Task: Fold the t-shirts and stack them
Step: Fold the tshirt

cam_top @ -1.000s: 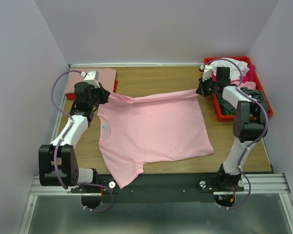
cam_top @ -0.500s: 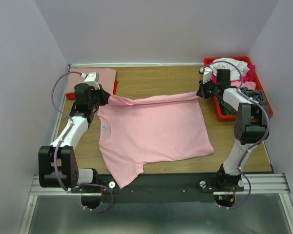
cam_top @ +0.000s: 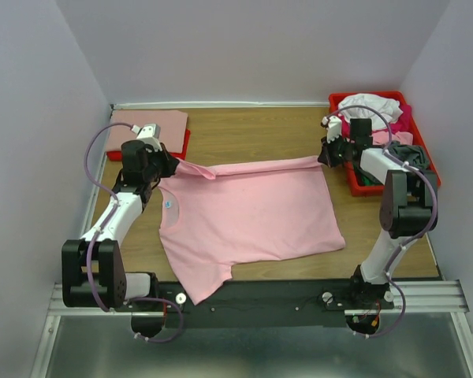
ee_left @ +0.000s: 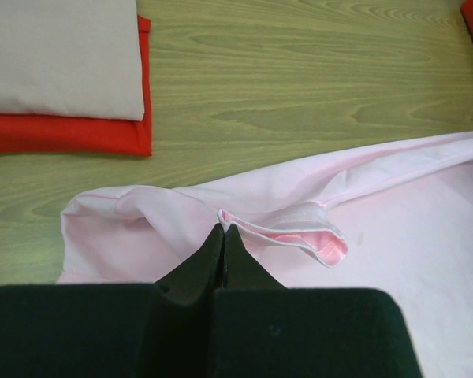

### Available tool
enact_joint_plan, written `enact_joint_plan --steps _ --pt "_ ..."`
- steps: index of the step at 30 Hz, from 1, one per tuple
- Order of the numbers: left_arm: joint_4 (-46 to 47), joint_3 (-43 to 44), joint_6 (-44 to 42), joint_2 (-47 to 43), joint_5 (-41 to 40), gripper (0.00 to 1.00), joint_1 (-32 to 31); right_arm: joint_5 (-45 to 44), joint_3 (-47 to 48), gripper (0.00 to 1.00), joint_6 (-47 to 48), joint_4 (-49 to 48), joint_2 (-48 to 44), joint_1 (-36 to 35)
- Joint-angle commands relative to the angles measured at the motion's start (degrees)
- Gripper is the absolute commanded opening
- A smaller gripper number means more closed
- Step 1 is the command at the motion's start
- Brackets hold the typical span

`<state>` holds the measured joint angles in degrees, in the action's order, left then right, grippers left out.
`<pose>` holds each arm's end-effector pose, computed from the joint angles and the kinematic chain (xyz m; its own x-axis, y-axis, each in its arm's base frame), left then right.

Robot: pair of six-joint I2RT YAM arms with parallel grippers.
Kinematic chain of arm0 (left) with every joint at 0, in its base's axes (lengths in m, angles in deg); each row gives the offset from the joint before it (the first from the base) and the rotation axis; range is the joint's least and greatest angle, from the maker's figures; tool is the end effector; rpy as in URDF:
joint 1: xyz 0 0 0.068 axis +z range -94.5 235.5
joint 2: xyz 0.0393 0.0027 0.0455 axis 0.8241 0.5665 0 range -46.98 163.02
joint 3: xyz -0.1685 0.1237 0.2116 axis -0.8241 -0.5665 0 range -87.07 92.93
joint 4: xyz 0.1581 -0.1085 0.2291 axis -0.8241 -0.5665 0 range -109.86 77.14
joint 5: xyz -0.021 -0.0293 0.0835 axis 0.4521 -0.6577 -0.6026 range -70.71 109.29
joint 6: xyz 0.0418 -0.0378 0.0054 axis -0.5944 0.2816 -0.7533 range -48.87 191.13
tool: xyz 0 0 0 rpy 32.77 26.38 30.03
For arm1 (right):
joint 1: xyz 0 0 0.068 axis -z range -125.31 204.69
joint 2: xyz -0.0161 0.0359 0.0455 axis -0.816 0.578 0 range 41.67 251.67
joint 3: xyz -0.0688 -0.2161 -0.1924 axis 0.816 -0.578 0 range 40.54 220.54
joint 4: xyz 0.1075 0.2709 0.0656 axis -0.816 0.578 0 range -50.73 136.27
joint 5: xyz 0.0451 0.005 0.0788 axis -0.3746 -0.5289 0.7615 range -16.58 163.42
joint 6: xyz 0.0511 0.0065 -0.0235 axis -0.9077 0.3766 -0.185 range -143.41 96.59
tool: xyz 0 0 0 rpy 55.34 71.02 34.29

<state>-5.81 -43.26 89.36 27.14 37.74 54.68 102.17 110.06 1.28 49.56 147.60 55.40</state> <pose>0.3190 -0.0170 0.2561 -0.4703 -0.2902 -0.8335 0.1654 0.8987 -0.4062 0.4387 0.0137 0.1921 -0.5279 -0.3596 -0.7694 -0.5938 0.8040 0.0316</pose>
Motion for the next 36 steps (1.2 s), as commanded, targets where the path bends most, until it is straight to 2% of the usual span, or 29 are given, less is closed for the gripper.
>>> enact_joint_plan --steps 1,5,8,9,12,15,23,31,36 --pt "-1.9 -1.3 2.1 -1.4 2.3 0.00 0.3 -1.6 -2.0 0.04 1.5 -0.4 -2.8 0.1" --pt "-2.8 -1.8 2.8 -1.7 2.5 0.00 0.3 -2.2 -3.1 0.07 2.0 -0.3 -3.6 0.2" --pt "-3.5 -2.2 3.3 -1.7 2.3 0.00 0.3 -2.9 -3.9 0.30 2.7 -0.3 -4.8 0.2" --pt "-4.0 -2.5 3.6 -1.6 2.1 0.00 0.3 -3.2 -4.2 0.50 2.8 -0.3 -6.0 0.2" --pt "-4.3 -2.9 3.6 -1.1 2.5 0.00 0.3 -2.9 -5.1 0.65 3.2 -0.4 -8.5 0.2" --pt "-4.6 -3.0 3.7 -0.7 2.9 0.00 0.3 -2.9 -5.5 0.73 2.6 -0.3 -11.5 0.2" --pt "-5.4 -3.9 4.0 -1.2 3.3 0.00 0.3 2.0 -7.5 0.73 -0.8 -0.4 -17.2 0.2" --pt "-7.0 -5.8 5.0 -0.7 2.5 0.00 0.2 3.2 -8.8 0.74 -2.5 -0.2 -18.8 0.3" --pt "-11.1 -6.6 7.3 -1.7 -0.6 0.00 0.1 4.1 -9.6 0.74 -3.0 -0.3 -19.3 0.2"
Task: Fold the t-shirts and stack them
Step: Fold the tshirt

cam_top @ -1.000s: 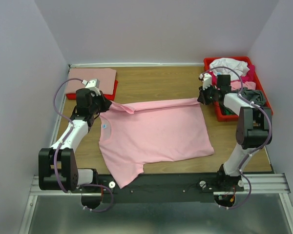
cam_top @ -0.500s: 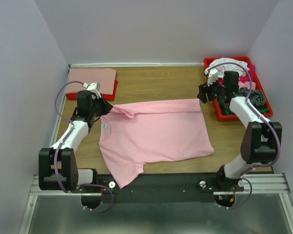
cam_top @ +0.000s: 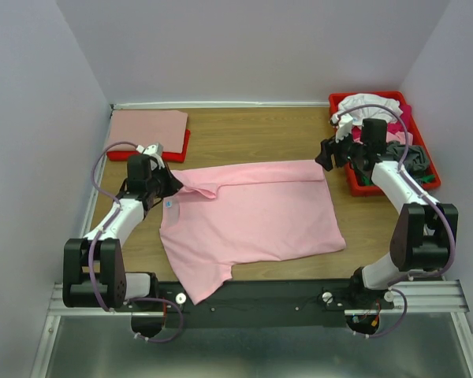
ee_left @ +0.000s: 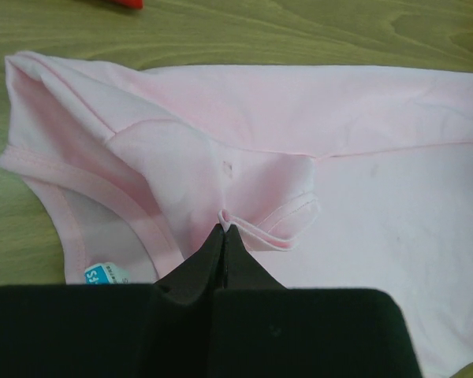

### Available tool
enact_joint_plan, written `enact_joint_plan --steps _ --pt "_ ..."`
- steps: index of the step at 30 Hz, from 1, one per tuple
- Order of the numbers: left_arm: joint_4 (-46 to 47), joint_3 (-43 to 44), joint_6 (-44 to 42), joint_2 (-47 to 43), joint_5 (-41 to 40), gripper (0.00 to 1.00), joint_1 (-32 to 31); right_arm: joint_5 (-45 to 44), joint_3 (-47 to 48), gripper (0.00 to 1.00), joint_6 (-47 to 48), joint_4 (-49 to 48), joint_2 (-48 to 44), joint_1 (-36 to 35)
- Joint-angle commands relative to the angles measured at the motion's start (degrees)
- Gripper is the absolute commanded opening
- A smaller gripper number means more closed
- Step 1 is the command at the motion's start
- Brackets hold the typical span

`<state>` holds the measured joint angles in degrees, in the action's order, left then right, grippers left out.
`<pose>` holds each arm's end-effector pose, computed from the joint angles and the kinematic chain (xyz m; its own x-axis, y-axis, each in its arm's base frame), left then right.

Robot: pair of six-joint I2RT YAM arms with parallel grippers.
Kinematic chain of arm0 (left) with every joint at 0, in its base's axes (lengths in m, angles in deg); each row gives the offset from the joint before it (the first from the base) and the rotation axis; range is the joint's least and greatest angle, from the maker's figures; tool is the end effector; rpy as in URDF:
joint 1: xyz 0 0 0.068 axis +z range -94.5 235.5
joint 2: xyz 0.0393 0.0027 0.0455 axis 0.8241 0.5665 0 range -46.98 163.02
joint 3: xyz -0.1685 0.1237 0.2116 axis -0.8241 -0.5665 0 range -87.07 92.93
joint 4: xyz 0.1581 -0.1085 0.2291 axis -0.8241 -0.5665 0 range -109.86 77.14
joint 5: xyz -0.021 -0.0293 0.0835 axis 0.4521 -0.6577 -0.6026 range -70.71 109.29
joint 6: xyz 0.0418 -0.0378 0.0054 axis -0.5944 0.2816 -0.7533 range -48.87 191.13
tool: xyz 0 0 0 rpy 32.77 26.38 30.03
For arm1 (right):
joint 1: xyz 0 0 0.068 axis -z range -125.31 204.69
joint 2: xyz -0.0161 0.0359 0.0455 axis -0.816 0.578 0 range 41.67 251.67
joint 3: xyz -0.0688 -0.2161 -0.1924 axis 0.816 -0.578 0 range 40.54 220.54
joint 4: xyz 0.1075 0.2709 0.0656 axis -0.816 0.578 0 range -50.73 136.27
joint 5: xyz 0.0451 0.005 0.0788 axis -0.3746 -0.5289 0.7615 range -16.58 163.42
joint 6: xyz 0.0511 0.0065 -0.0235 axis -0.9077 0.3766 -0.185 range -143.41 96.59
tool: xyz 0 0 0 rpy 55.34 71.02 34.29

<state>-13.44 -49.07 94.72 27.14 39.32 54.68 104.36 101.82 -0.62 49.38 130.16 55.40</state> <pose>0.2950 -0.0177 0.2062 -0.6629 -0.3667 -0.6528 0.0247 0.8607 -0.5086 0.3788 0.0157 0.2606 -0.4046 -0.3272 -0.8539 -0.6019 0.7983 -0.0206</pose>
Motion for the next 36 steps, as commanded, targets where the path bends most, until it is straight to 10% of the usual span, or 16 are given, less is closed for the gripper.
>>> enact_joint_plan --steps 1,7,10,13,21,36 --pt "-4.3 -0.9 2.9 -2.0 -2.8 0.00 0.1 2.0 -1.4 0.74 -1.2 0.1 -2.0 0.2" --pt "-12.3 0.6 5.0 -3.5 -3.2 0.35 0.0 2.6 -2.1 0.75 -1.5 0.3 -3.1 0.2" --pt "-14.6 1.6 4.4 -11.3 -5.4 0.77 0.1 3.8 -2.7 0.77 -1.4 0.9 -4.3 0.2" --pt "-13.3 2.2 4.7 -15.5 -9.0 0.88 0.4 5.2 -2.8 0.77 -1.3 1.8 -5.1 0.2" --pt "1.9 5.5 6.4 -2.7 -2.1 0.76 7.2 10.1 1.4 0.77 -4.8 6.0 1.1 0.2" --pt "2.0 17.2 -1.3 23.7 -2.1 0.65 11.1 1.8 11.2 0.73 -9.2 9.0 17.5 0.2"
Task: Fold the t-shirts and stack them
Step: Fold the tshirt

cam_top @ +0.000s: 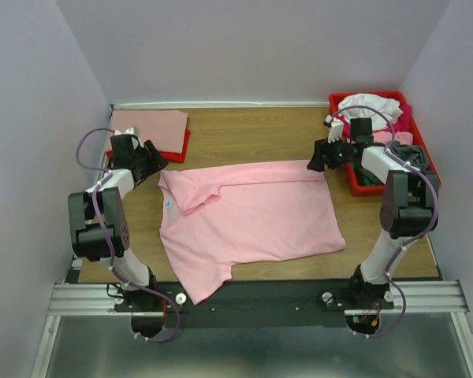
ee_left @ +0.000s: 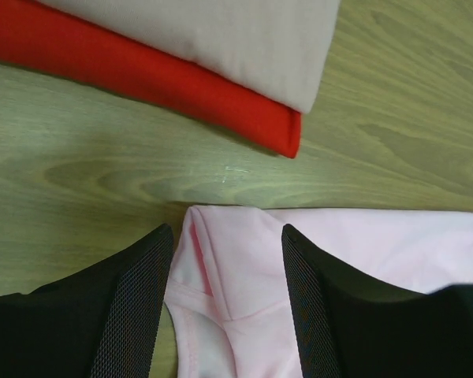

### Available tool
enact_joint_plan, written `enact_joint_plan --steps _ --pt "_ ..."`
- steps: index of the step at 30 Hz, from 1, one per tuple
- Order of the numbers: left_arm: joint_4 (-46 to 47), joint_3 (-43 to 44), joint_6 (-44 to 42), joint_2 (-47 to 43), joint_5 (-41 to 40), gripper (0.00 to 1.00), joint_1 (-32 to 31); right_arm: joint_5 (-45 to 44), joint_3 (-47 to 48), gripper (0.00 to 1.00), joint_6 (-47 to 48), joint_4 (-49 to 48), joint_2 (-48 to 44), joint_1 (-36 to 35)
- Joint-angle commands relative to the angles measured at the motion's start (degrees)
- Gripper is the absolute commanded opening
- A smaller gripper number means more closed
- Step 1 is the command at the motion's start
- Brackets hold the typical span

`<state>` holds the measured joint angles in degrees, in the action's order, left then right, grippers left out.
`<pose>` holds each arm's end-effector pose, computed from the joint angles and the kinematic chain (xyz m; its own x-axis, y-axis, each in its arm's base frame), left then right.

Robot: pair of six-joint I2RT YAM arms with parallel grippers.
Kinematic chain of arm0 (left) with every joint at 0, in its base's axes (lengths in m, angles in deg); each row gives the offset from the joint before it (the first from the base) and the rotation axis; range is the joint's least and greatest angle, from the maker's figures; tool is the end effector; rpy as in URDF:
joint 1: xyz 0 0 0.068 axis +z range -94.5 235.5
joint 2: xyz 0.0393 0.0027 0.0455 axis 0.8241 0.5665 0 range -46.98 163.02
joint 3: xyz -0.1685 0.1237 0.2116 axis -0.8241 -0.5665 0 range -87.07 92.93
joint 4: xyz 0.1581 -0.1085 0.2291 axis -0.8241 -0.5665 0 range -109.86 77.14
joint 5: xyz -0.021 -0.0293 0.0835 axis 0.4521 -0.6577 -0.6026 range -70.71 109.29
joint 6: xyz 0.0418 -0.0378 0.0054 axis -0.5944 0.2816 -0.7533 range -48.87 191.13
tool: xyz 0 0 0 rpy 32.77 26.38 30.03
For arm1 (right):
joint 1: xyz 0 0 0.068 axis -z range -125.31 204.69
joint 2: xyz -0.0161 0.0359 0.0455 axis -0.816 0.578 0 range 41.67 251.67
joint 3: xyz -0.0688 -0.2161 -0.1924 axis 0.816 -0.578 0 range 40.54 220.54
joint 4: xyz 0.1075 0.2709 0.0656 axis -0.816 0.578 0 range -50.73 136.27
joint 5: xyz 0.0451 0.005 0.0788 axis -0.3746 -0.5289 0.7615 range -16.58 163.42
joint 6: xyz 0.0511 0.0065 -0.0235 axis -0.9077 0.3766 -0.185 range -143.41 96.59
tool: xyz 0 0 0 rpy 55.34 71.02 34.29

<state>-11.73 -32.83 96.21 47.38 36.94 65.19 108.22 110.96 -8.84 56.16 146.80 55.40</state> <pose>0.3816 0.0531 0.1944 -0.5922 -0.5111 -0.6230 -0.1979 0.8417 -0.5024 0.4299 0.0173 0.1967 -0.6718 -0.1982 -0.7137 -0.5303 0.8014 0.2767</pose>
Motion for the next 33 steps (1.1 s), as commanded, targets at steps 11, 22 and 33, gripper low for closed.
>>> enact_joint_plan --steps 11,22,33 --pt "-3.3 2.4 -4.5 8.3 0.5 0.59 0.6 -4.3 3.1 0.73 -1.0 2.4 2.4 0.2" --pt "-5.1 1.8 -5.1 8.7 1.2 0.10 0.6 -10.6 7.8 0.66 -2.4 2.5 7.2 0.2" --pt "-5.6 1.7 -5.7 7.6 1.2 0.09 0.6 -12.4 10.8 0.61 -2.1 4.5 12.1 -0.1"
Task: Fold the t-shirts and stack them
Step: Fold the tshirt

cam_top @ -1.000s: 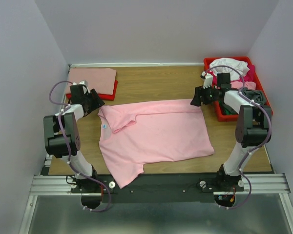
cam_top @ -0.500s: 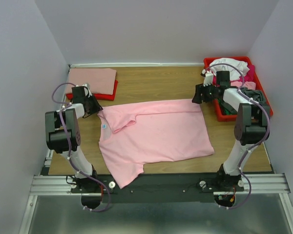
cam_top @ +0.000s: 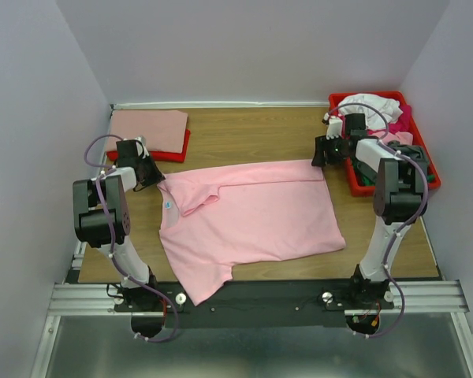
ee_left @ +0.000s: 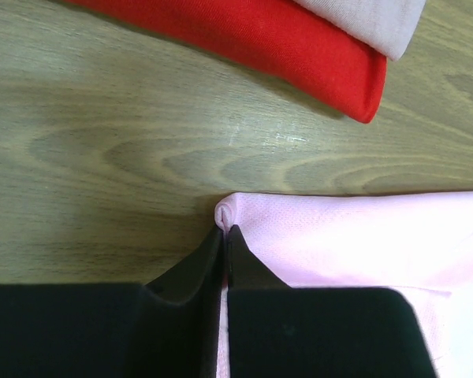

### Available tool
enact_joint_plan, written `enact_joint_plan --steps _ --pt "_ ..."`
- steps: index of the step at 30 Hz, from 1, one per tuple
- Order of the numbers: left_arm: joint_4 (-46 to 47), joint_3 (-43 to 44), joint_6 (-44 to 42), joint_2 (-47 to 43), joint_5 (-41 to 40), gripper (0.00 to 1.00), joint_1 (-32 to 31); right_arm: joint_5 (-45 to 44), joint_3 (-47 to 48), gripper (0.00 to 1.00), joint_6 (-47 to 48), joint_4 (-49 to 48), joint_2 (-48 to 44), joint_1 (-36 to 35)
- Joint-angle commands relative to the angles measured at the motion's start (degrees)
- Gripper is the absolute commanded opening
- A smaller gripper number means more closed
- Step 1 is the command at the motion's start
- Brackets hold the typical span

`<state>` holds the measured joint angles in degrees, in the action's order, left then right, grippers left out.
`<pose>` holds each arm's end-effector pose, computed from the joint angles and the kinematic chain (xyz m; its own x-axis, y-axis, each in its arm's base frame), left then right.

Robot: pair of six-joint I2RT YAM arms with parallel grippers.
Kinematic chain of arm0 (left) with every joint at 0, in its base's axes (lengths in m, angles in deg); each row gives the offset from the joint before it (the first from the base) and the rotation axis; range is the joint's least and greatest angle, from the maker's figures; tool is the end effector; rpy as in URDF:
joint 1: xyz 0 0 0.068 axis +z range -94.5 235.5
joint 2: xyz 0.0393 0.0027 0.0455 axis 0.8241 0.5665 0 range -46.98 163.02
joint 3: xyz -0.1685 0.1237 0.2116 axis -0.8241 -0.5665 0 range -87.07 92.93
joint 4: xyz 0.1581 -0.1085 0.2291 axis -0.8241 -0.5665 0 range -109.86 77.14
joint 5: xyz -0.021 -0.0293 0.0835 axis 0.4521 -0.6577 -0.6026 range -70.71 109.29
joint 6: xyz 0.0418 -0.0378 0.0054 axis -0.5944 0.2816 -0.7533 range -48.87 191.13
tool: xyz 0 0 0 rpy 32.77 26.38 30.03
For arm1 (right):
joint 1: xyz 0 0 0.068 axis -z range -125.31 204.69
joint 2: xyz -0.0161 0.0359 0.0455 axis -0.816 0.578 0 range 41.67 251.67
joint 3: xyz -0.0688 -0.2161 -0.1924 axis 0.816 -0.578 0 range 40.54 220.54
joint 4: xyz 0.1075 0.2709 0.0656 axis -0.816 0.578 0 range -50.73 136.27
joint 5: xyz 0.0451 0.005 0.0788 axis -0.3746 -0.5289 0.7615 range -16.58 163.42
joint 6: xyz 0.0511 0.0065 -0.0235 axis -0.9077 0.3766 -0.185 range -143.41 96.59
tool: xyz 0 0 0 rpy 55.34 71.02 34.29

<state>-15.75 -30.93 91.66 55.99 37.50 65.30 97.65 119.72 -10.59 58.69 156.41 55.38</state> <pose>0.3919 0.0552 0.1440 -0.7171 -0.4621 -0.5218 -0.2288 0.8632 -0.4501 0.4707 0.0106 0.1695 -0.7487 -0.1933 -0.6342 -0.4006 0.8941 0.2005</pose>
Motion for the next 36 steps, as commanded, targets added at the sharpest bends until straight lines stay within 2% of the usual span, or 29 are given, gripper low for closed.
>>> enact_joint_plan --steps 1,2,5,6,8,16,23,31,33,34,35,36 --pt "-1.7 -0.3 -1.3 -1.1 0.8 0.09 0.5 -1.8 2.6 0.61 -0.3 2.2 2.9 -0.2" --pt "-1.7 -0.4 -1.4 -1.3 0.8 0.09 0.4 -1.2 2.8 0.61 -0.4 2.4 3.8 -0.3" --pt "-1.8 -0.2 -1.6 -1.5 0.8 0.09 0.5 -0.7 3.7 0.51 -0.7 3.2 4.9 -0.6" --pt "-1.8 -0.3 -1.7 -1.6 0.8 0.09 0.5 -0.5 4.2 0.46 -0.7 3.3 5.1 -0.6" --pt "-2.0 -0.2 -1.9 -1.8 0.6 0.09 0.5 -1.0 5.3 0.27 -0.3 3.6 5.4 -0.5" --pt "-2.2 0.5 -2.3 -1.4 0.1 0.09 0.4 -0.9 13.7 0.01 0.0 4.0 10.7 -0.6" --pt "-2.1 0.9 -2.3 -1.5 -0.4 0.09 0.6 0.2 19.9 0.01 -1.0 4.0 13.8 -0.6" --pt "0.4 0.7 -0.6 -4.6 -5.2 0.10 0.5 -2.3 25.5 0.01 -1.3 4.0 18.0 -0.6" --pt "0.5 1.0 -0.3 -5.1 -5.2 0.19 0.6 -2.3 26.2 0.01 -1.5 4.0 18.3 -0.5" --pt "1.0 0.9 -0.1 -5.6 -5.3 0.25 0.6 -2.1 26.8 0.07 -1.6 4.0 18.4 -0.6" --pt "1.4 0.8 0.2 -7.2 -5.3 0.38 0.5 -1.7 27.2 0.14 -1.6 4.1 18.2 -0.5" --pt "1.6 0.6 0.3 -8.3 -5.5 0.43 0.5 -0.7 27.4 0.24 -1.6 4.4 18.0 -0.6"
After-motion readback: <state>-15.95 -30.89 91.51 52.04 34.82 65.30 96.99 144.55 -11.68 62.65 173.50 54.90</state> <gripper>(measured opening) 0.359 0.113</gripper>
